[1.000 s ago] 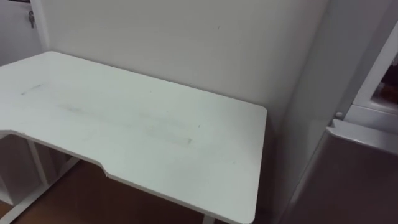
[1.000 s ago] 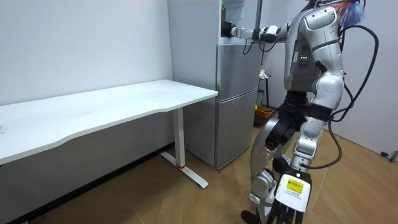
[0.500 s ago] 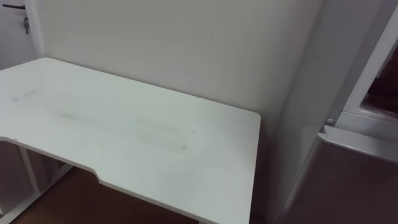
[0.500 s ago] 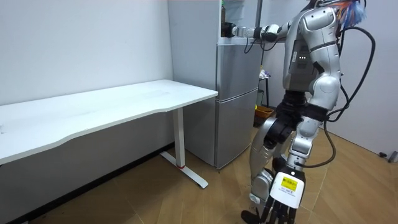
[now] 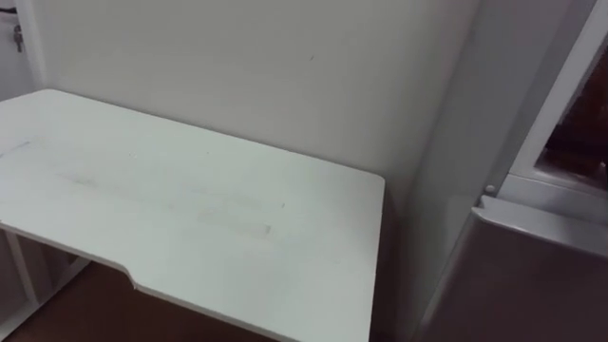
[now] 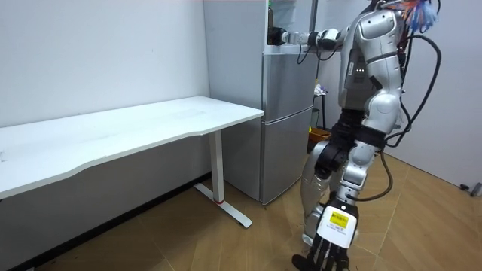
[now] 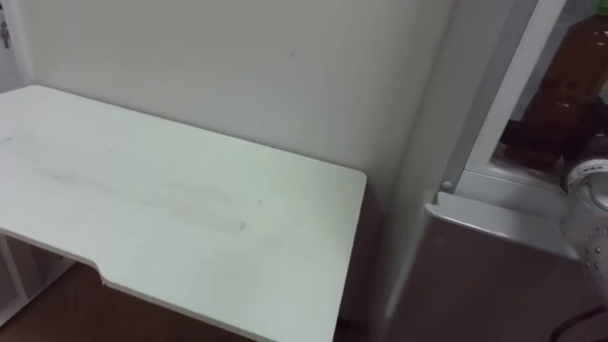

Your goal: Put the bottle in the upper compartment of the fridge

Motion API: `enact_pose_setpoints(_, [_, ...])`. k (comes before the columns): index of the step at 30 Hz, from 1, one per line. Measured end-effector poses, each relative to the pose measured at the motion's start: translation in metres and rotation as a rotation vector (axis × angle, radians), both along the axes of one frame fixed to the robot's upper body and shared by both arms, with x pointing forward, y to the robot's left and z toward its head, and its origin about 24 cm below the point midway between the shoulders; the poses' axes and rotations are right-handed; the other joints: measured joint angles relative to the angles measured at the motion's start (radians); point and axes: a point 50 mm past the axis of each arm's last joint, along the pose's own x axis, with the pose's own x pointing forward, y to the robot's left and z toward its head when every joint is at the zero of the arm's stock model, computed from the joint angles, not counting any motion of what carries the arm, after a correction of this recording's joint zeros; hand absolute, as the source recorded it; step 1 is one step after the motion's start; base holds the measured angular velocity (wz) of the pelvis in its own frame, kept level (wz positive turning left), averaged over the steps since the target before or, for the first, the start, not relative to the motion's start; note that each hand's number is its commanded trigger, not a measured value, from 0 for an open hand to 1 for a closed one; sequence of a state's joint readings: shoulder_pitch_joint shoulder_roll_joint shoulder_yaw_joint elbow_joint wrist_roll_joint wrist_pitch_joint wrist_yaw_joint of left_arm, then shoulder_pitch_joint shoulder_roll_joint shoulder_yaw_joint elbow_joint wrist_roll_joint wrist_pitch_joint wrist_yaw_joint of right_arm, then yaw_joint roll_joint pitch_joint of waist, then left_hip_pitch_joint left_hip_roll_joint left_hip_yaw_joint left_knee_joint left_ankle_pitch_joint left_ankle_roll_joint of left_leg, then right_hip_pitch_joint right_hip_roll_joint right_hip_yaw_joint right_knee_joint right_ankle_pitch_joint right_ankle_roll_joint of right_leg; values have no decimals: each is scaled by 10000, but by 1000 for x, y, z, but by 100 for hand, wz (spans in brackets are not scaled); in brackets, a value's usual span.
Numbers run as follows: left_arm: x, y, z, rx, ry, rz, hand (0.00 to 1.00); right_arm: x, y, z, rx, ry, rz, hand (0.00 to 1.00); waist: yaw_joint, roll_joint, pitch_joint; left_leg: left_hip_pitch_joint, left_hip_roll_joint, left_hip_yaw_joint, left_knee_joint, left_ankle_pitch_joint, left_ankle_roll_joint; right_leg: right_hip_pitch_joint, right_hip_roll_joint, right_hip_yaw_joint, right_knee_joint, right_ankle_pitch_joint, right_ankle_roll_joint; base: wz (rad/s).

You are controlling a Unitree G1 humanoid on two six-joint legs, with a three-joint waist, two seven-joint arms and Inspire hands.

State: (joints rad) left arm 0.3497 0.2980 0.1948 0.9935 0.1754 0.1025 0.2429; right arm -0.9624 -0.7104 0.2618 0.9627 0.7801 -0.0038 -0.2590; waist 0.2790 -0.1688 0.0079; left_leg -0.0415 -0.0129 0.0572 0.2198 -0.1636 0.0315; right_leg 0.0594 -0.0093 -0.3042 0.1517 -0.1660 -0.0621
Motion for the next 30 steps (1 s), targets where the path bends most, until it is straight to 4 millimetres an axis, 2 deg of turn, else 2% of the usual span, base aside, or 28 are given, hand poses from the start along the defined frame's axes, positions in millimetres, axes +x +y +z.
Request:
enact_pose_setpoints(4, [3, -5, -2, -128, -74, -78, 0, 0, 2, 5, 35, -187, 90, 0, -203, 12, 25, 0, 9, 113, 30, -15, 19, -11, -7, 11, -6, -5, 17, 0])
enact_pose_setpoints(6, [6, -11, -5, -358, -216, -13, 0, 1, 6, 12, 71, -515, 343, 0, -347, 149, 29, -15, 4, 108, 44, -16, 23, -53, -10, 24, -5, 11, 40, 0])
enact_pose_setpoints(12, [6, -17, -7, -481, -394, 273, 0, -6, 20, 19, -406, -1207, 1210, 0, -743, 461, -123, 26, 4, 86, -11, -14, 26, -22, -16, 0, -1, 14, 47, 0])
enact_pose_setpoints(14, [6, -19, -8, -541, -385, 305, 0, -7, 22, 15, -433, -1190, 1311, 0, -817, 520, -141, 75, 4, 88, -111, -14, 26, 19, -17, 7, 2, 14, 47, -2])
enact_pose_setpoints(16, [5, -21, -9, -603, -363, 341, 0, -8, 23, 13, -414, -1106, 1350, 0, -848, 568, -124, 185, 5, 117, -183, -9, 21, 96, -21, 33, 1, 11, 51, -5])
enact_pose_setpoints(20, [5, -24, -10, -664, -344, 366, 0, -9, 24, 12, -444, -1088, 1360, 0, -909, 526, -109, 242, 6, 159, -164, -5, 16, 152, -21, 52, -5, 6, 53, 0])
enact_pose_setpoints(23, [4, -24, -10, -647, -314, 373, 0, -12, 24, 5, -492, -964, 1295, 0, -871, 425, -45, 386, 1, 205, -177, -8, 18, 268, -22, 104, -23, -15, 65, -2])
enact_pose_setpoints(25, [4, -24, -11, -650, -294, 381, 0, -13, 27, 3, -546, -963, 1444, 0, -856, 377, -30, 475, 2, 210, -185, -8, 19, 296, -21, 155, -20, -14, 66, -6])
enact_pose_setpoints(30, [-5, -25, -12, -666, 37, 524, 0, -18, 38, 4, -738, -1247, 1770, 0, -976, 347, -48, 495, 4, 222, -189, -8, 21, 285, -24, 176, -8, -14, 66, 0])
